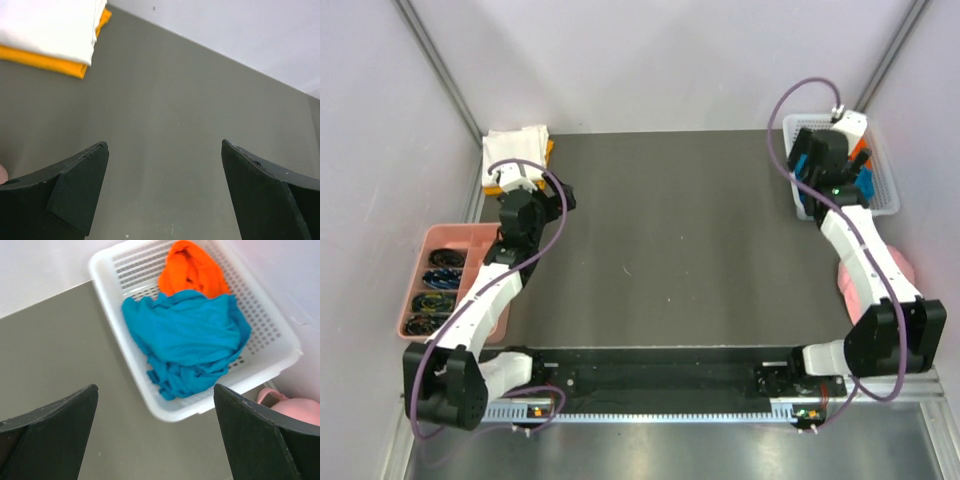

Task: Fold and stack the t-shirts
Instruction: Grab crumpled tshirt from bin with the right arm

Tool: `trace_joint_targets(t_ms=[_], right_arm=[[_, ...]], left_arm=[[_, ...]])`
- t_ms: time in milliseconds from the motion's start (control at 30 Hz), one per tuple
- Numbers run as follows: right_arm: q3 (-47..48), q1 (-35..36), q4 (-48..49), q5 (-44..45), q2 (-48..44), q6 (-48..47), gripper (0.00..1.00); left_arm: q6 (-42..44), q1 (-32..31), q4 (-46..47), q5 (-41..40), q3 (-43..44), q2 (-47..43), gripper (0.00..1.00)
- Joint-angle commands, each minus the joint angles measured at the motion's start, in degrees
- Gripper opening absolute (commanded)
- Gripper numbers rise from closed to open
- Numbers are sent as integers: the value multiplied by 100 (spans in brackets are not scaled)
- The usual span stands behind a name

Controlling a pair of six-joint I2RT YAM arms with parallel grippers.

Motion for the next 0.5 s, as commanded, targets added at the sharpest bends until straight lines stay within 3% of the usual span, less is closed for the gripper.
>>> trace_joint_targets(t_ms=[0,133,233,467], right_arm=[[1234,-620,-1151,-211,641,416,99],[2086,-1157,-1766,-552,1222,443,99],[2447,-1342,-2092,-589,1661,425,99],[2308,-1378,-2251,-606,2102,495,98]], left_arm=[[-430,-6,649,156,-375,94,99],[-729,-6,504,140,-491,269,99],[-493,3,222,349,-271,577,99],[-220,-6,-104,412,-129,692,98]])
